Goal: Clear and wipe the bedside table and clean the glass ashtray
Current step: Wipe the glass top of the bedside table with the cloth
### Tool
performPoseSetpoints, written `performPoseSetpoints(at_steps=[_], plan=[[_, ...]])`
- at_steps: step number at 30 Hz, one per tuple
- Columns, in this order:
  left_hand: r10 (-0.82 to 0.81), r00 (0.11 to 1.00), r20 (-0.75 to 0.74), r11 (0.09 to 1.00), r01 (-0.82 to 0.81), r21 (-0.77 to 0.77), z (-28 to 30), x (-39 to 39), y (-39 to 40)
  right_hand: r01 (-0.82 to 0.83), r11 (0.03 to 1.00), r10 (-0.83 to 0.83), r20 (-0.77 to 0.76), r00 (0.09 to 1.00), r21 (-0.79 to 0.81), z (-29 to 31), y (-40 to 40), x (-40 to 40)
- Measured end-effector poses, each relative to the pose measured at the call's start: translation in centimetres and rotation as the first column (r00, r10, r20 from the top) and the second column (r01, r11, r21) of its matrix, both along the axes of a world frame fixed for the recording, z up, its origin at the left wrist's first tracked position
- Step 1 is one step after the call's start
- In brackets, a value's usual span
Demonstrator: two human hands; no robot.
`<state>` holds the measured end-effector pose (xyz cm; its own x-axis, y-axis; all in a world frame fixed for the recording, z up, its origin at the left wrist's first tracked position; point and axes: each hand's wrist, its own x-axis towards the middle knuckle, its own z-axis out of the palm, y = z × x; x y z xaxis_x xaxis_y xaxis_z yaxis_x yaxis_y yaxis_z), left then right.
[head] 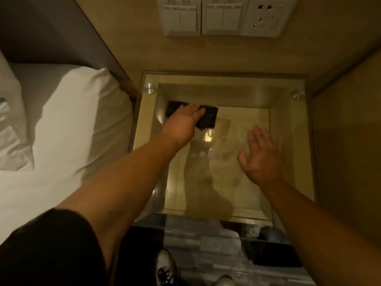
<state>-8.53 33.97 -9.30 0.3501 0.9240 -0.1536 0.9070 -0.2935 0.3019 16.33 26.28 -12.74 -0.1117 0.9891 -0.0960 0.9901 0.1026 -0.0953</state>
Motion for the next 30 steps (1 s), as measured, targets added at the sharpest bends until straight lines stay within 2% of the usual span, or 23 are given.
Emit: performPoseSetpoints(at_steps=[7, 12, 17, 25, 28, 30], plan=[[0.02, 0.999, 0.039, 0.999, -0.018, -0.044, -0.5, -0.8, -18.4, -0.004, 1.0, 0.004, -0.012, 1.0, -0.024, 0.7, -0.2, 0.0], [0.044, 0.999, 0.0, 0.998, -0.044, -0.035, -0.9, -0.5, -25.6, -0.015, 0.998, 0.013, -0.035, 0.999, -0.066, 0.9, -0.1, 0.2], [0.074, 0.997, -0.025, 0.997, -0.074, -0.028, -0.7, -0.1, -28.1, -0.009, 0.997, 0.0, -0.108, 0.994, -0.08, 1.5, -1.1, 1.5], [0.041, 0.999, -0.005, 0.999, -0.041, -0.002, 0.8, 0.3, -30.4, 0.019, 0.994, -0.02, -0.005, 1.0, -0.106, 1.4, -4.3, 4.8], [0.067, 0.991, 0.119, 0.998, -0.067, 0.0, 2.0, -0.3, -30.0, 0.014, 0.996, -0.014, 0.002, 1.0, -0.093, 1.2, -4.4, 4.7], [0.216, 0.941, 0.261, 0.975, -0.193, -0.11, 3.2, -0.3, -28.1, 0.017, 0.996, -0.016, 0.013, 1.0, -0.082, 1.0, -4.4, 4.8]])
